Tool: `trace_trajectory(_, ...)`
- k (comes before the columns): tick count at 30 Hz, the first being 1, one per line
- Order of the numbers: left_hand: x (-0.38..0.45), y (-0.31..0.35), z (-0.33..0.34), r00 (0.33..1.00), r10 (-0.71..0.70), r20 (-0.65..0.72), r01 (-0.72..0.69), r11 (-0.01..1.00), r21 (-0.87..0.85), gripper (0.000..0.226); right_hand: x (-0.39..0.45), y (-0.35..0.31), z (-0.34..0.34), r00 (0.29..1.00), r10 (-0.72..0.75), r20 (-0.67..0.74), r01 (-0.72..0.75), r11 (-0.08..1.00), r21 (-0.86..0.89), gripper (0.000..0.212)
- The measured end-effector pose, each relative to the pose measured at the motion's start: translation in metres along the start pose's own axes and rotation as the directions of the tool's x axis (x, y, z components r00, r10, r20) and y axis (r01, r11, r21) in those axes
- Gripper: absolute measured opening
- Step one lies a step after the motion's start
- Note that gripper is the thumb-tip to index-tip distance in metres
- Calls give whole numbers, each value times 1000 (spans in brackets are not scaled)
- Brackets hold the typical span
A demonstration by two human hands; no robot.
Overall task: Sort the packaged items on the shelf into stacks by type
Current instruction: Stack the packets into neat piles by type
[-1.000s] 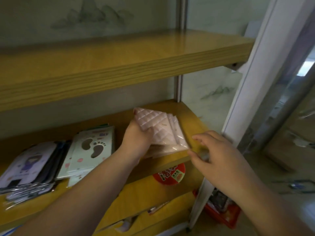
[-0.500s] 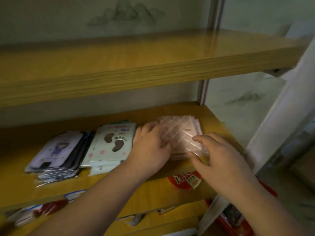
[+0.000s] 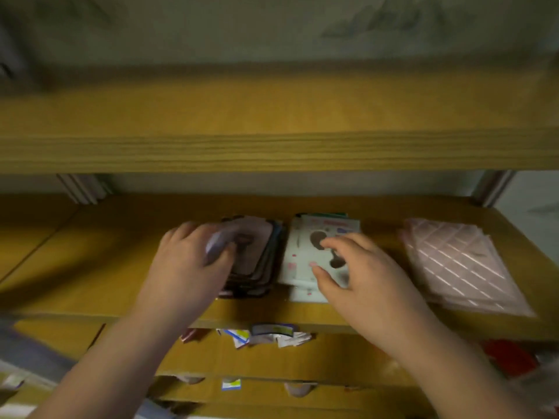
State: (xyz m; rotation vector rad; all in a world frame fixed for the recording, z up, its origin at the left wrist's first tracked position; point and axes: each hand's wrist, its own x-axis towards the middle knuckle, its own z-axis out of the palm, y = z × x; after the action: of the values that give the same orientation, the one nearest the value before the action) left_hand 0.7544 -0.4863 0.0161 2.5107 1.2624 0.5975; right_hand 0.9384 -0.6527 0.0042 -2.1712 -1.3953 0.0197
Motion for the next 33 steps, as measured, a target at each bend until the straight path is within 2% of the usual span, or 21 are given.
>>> trace_trajectory(2,5,-32,-8,992,-116,44,115,993,29,55,12,-24,17,1000,5,26,-6,1000,18,49)
trace_trajectory(4,8,-56,-11,980,-160,117,159,987,14,60,24,-47,34,998,27,54,-27,1000,5,50)
trace_trajectory(8,17,-79,-3,973,-113,203,136,985,-106,62,44,-87,63,980,126,156,-119,991,-59,56)
trace_trajectory(13,24,-82,13,955,1,297,61,978,-198,72,60,-110,89,949,265,173,-224,949,-223,65)
trace_trajectory(15,26,-81,14,944,31,330,64,960,-273,55,62,-115,94,939,309,154,-267,932,-244,68)
trace_trajectory(17,29,-79,13,932,57,357,87,923,-375,21,61,-120,96,927,348,142,-305,917,-257,70)
trace_trajectory(18,29,-78,11,925,73,373,100,901,-423,9,60,-122,98,920,367,140,-322,909,-266,69)
trace_trajectory(24,32,-77,7,875,102,473,258,729,-634,17,64,-129,104,873,454,178,-410,881,-235,65)
trace_trajectory(29,37,-85,0,775,153,613,462,526,-714,30,71,-131,100,856,454,248,-501,846,182,62)
trace_trajectory(33,51,-92,-9,708,153,689,619,335,-710,25,64,-133,110,844,490,217,-527,832,174,65)
